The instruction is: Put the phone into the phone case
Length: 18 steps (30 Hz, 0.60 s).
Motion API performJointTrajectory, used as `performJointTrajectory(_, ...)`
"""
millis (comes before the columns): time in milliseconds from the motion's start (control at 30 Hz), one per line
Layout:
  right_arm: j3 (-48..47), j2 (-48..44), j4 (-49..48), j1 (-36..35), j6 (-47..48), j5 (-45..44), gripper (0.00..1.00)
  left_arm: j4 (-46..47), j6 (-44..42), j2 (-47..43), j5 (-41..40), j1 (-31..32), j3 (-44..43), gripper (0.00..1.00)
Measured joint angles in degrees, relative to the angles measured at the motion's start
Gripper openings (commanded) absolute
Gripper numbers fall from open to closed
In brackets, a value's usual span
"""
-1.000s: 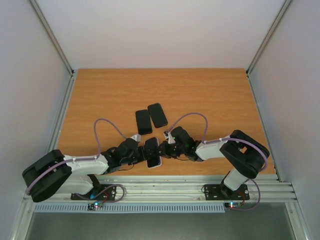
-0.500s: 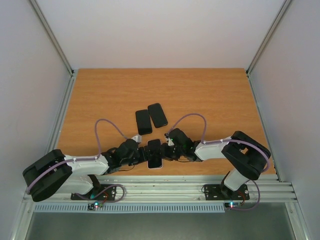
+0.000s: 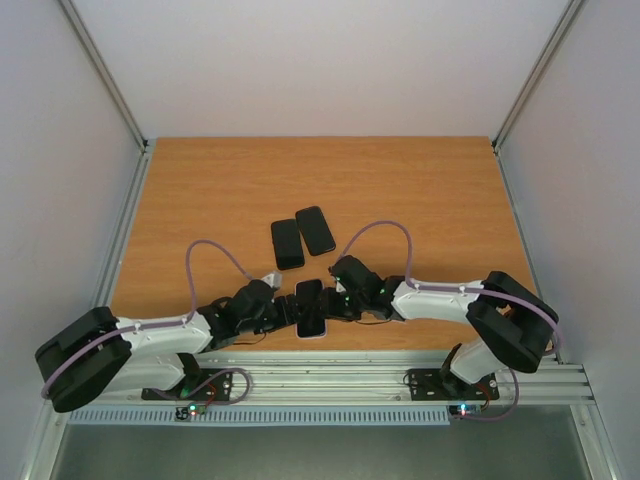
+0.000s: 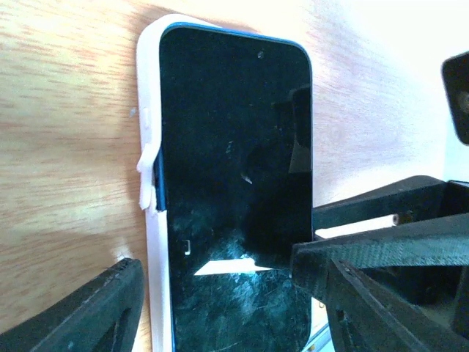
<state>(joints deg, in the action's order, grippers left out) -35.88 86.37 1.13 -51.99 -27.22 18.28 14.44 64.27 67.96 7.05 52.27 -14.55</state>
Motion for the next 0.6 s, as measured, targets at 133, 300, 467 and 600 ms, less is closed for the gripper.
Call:
performJointTrajectory(133,-1.07,-1.73,4.87,-0.96,1.46,-2.29,0.38,-2.03,-0.02,-1.25,0.02,0.00,0.00,0.58)
performJointTrajectory(300,-1.49,-3.41,9.18,-1.31,2.89,-4.24,0.29,-4.48,-0.31,-2.38,0.02,0.09,0.00,0.49)
performJointTrajectory(467,-1.51,-3.50,11.26,-2.10,3.82,-5.44,0.18,-5.68,-0.24,-2.38,0.20,0.13,0.00,0.46)
performJointTrajectory(600,-1.62,-2.78,11.34,-2.71,4.02,-5.62,0.10,-5.70,-0.20,-1.86,0.48,0.15,0.00,0.40)
